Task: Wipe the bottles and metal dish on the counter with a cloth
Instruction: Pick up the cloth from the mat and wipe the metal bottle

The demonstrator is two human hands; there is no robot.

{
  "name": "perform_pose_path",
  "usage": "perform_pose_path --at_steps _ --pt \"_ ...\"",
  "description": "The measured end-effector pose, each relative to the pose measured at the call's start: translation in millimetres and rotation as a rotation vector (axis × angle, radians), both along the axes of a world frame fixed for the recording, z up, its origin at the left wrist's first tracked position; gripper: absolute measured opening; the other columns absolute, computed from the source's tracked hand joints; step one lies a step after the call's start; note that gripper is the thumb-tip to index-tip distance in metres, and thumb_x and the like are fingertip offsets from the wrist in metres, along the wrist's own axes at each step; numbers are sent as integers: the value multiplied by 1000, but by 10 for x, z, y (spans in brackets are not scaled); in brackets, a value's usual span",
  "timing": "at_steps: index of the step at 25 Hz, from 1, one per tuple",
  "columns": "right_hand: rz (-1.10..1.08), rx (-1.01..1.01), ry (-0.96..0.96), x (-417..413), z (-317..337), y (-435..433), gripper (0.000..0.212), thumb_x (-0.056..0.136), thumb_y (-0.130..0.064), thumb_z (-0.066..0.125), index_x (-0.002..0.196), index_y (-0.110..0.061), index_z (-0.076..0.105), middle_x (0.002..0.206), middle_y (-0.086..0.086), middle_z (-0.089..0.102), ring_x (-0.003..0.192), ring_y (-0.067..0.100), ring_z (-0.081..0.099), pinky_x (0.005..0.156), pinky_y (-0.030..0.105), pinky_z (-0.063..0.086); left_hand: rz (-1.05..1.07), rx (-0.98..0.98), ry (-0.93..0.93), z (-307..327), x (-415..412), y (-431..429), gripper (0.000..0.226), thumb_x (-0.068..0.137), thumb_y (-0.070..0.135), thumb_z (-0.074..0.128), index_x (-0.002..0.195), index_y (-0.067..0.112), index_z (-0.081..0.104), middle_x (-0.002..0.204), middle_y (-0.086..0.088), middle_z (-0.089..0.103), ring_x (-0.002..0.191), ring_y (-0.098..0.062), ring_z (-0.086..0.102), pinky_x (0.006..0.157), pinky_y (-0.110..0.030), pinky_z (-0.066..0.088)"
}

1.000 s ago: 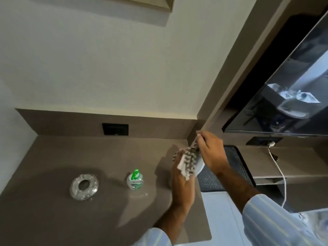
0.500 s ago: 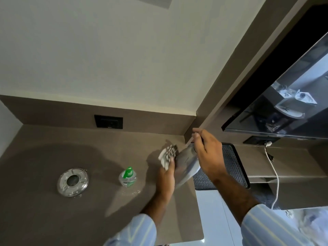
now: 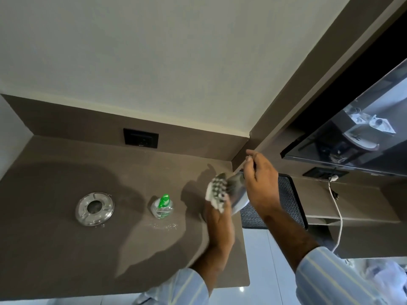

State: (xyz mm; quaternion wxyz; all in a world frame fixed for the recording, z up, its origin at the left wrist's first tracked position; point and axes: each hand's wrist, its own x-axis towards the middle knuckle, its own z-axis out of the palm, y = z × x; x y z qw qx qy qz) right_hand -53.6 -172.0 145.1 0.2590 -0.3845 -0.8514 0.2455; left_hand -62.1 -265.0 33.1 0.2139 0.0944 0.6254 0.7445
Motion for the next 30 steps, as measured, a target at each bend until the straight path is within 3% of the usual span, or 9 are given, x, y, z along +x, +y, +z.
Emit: perform_pose_path --at_steps 2,4,8,13,16,18,22,26,30 --pt "-4 -7 -8 17 18 5 40 106 -31 40 132 -11 63 121 2 68 112 13 62 99 32 51 -79 57 142 146 192 37 51 100 40 54 147 25 44 149 2 53 138 -14 50 113 -30 42" --pt "-3 -21 -34 78 39 -13 41 106 -32 40 133 -10 62 122 3 68 113 14 62 98 30 49 -60 30 175 3 294 -58 53 101 29 56 150 24 36 155 -2 45 142 -18 45 119 -34 36" --pt "19 1 -39 12 50 -123 39 106 -29 39 131 -8 61 114 4 68 106 15 62 96 34 52 12 -9 -105 -95 39 -93 45 102 5 53 147 7 44 150 -16 50 141 -29 46 120 -51 32" --pt "10 23 -50 -29 53 -124 36 105 -28 38 120 -8 63 101 -3 60 94 11 56 86 33 50 -78 -89 288 -54 310 -147 57 102 40 49 151 12 39 157 -11 44 145 -18 41 121 -23 28" --pt "-7 3 -35 11 67 -95 33 106 -25 38 110 -4 63 96 11 65 89 25 62 82 44 55 -51 -24 27 -160 147 -231 47 102 13 55 143 30 38 150 3 46 142 -16 45 120 -31 32" --pt "-16 16 -32 5 86 -118 33 106 -24 38 107 -2 63 97 14 67 90 27 63 81 47 54 -3 -33 146 -4 87 -111 45 102 17 54 142 35 42 143 11 52 137 -8 48 117 -28 36" --pt "4 15 -46 79 85 -97 31 107 -26 38 99 -6 61 91 11 65 85 25 61 79 50 55 -23 -157 536 -176 370 -37 52 106 33 47 154 17 33 158 -7 41 150 -10 31 123 -19 21" --pt "27 17 -61 29 89 -186 30 107 -25 38 102 -5 60 89 12 63 84 27 61 79 52 55 -102 -72 -12 -445 109 -273 47 103 9 52 148 17 42 154 -9 47 144 -22 43 124 -44 28" --pt "19 12 -82 75 127 -215 30 107 -27 39 94 -8 58 86 10 60 80 25 59 75 52 53 -146 24 -90 75 -180 -165 36 102 19 54 138 15 56 137 -3 63 129 -15 56 116 -45 40"
